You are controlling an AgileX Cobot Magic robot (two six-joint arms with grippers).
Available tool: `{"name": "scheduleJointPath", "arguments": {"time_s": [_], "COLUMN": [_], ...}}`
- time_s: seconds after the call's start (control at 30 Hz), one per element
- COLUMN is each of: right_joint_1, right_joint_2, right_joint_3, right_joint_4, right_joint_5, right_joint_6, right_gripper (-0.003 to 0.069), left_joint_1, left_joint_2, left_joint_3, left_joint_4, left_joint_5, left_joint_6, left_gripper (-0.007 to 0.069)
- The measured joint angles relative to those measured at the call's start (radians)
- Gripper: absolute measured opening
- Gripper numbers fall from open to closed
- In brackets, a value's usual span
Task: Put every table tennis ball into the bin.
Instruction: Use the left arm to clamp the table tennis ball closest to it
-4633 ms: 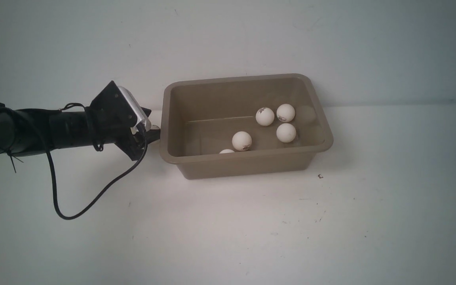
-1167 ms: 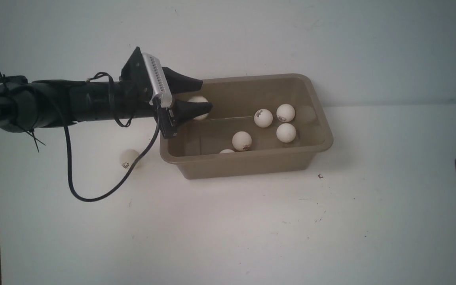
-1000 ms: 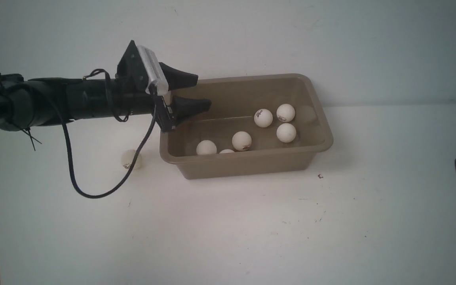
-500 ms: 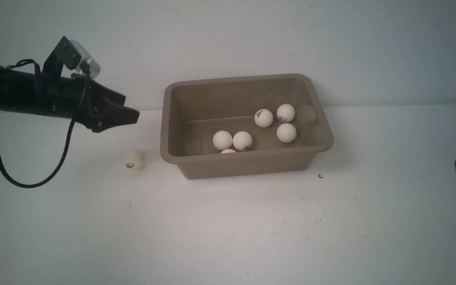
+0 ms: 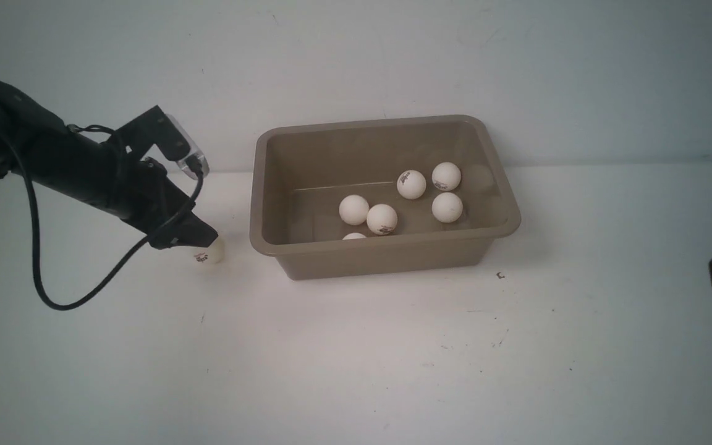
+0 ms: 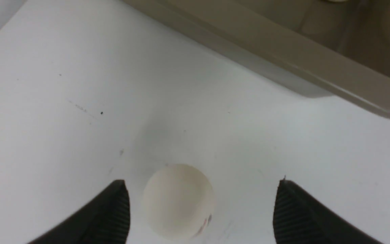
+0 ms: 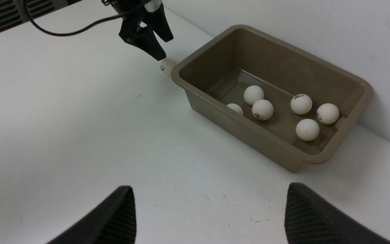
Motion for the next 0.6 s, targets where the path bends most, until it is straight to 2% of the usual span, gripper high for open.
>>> {"name": "scheduleJointPath", "arguments": {"time_s": [0.5,0.6], "right_joint_1": [0.0,0.0], "right_joint_2": [0.0,0.0], "right_joint_3": [0.0,0.0], "right_joint_4": [0.005,0.016], "right_joint_5": [0.021,0.021], "right_joint_6": [0.0,0.0], "right_gripper": [0.0534,0.0534], "left_joint_1": [-0.033,-0.036], "left_joint_2": [0.105,0.13], "left_joint_3": [0.0,0.0], "left_joint_4": [0.03,0.031], "left_joint_5": [-0.138,-0.147], "left_joint_6": [-0.011,-0.01], "left_gripper": [0.0508,0.0463]}}
